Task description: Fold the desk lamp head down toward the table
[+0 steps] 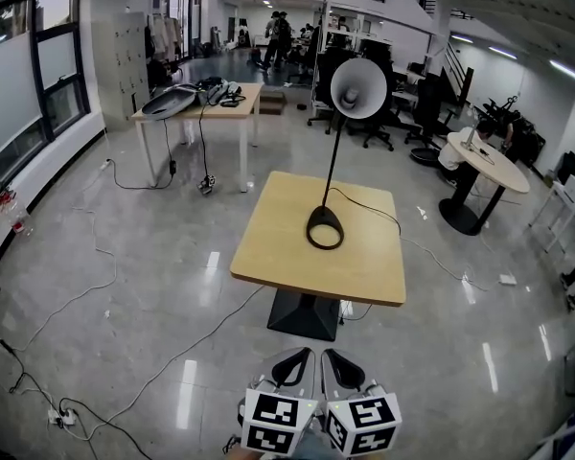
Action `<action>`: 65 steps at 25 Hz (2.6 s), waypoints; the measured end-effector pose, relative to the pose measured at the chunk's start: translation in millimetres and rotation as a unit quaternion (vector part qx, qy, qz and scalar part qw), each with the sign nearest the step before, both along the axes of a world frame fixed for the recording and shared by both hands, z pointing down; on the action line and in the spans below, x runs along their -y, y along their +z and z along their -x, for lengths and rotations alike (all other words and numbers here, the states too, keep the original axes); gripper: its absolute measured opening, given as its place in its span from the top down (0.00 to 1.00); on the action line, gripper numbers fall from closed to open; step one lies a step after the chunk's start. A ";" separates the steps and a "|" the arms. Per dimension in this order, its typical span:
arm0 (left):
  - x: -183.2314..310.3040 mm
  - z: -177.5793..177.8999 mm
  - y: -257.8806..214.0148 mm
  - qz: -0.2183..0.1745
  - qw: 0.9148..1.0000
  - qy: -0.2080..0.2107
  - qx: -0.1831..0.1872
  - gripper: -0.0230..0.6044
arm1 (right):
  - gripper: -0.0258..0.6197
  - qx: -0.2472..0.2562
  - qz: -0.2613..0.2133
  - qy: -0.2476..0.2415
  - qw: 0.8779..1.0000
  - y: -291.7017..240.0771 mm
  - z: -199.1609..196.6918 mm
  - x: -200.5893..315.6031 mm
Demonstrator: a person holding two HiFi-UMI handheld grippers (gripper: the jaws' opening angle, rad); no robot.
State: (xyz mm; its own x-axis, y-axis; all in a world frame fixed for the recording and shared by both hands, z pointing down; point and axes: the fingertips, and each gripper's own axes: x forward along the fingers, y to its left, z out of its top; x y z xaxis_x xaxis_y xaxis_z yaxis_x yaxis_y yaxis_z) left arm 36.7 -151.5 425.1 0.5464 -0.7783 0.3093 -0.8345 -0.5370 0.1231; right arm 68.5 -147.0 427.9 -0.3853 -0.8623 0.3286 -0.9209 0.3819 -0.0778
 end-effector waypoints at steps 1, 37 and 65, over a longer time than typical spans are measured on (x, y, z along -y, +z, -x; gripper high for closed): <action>-0.7 2.1 1.0 0.001 1.000 -0.001 0.002 0.94 | 0.95 0.001 0.001 -0.001 1.000 0.9 2.0 -0.6; -10.3 55.3 38.2 0.031 0.998 -0.035 0.045 0.94 | 0.95 0.053 0.017 -0.058 0.997 32.4 56.0 -2.9; 18.5 15.2 3.4 -0.010 1.000 0.024 0.015 0.94 | 0.95 -0.017 -0.063 -0.056 0.996 -18.3 17.6 20.7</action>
State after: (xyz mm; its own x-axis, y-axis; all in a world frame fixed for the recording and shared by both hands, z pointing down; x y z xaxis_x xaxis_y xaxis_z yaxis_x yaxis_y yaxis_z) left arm 21.5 -170.0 428.5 0.5740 -0.7576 0.3107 -0.8109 -0.5788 0.0867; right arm 50.9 -167.7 409.5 -0.4725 -0.8496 0.2344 -0.8729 0.4878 0.0082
